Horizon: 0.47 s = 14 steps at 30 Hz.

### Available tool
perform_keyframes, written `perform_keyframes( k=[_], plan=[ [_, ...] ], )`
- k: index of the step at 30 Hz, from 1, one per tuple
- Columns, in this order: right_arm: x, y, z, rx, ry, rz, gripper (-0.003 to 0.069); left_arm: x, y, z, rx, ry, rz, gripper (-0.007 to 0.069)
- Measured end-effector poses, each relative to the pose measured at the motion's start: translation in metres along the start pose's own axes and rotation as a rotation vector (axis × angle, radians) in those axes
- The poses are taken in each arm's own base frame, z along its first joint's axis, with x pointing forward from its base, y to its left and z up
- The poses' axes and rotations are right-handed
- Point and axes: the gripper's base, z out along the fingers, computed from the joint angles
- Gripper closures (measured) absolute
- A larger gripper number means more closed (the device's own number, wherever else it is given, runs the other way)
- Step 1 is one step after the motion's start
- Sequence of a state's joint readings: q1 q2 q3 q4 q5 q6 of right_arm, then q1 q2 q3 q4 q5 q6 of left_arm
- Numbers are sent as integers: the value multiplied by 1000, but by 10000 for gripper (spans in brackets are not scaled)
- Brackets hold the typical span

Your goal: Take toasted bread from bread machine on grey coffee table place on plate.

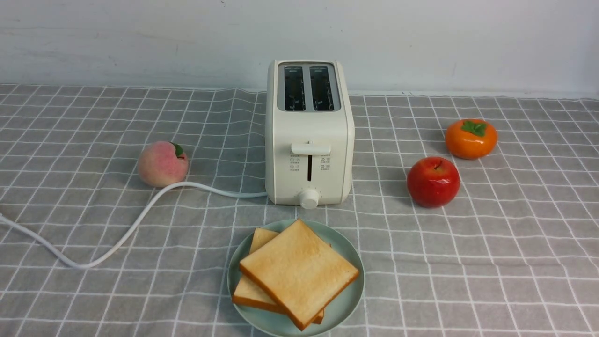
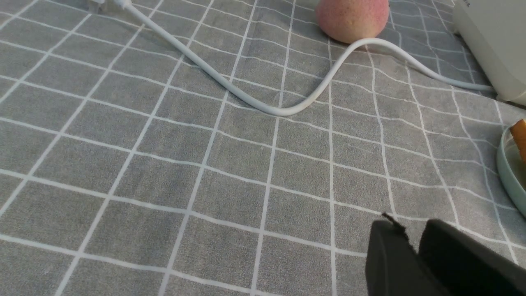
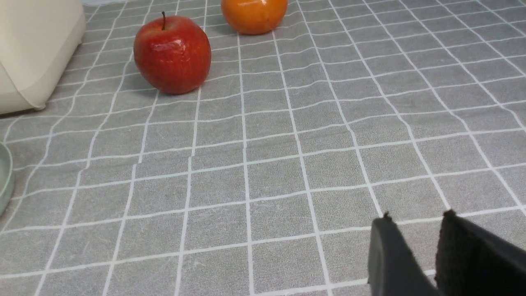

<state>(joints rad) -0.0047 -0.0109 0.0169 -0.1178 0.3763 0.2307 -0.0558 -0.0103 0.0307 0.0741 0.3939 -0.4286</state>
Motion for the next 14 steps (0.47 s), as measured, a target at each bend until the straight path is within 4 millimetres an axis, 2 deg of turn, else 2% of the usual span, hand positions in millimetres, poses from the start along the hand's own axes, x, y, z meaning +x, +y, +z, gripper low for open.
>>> perform_keyframes(
  k=[14],
  plan=[
    [0,0,0,0,0,0,445,0,0,0,0,0,0,501]
  ],
)
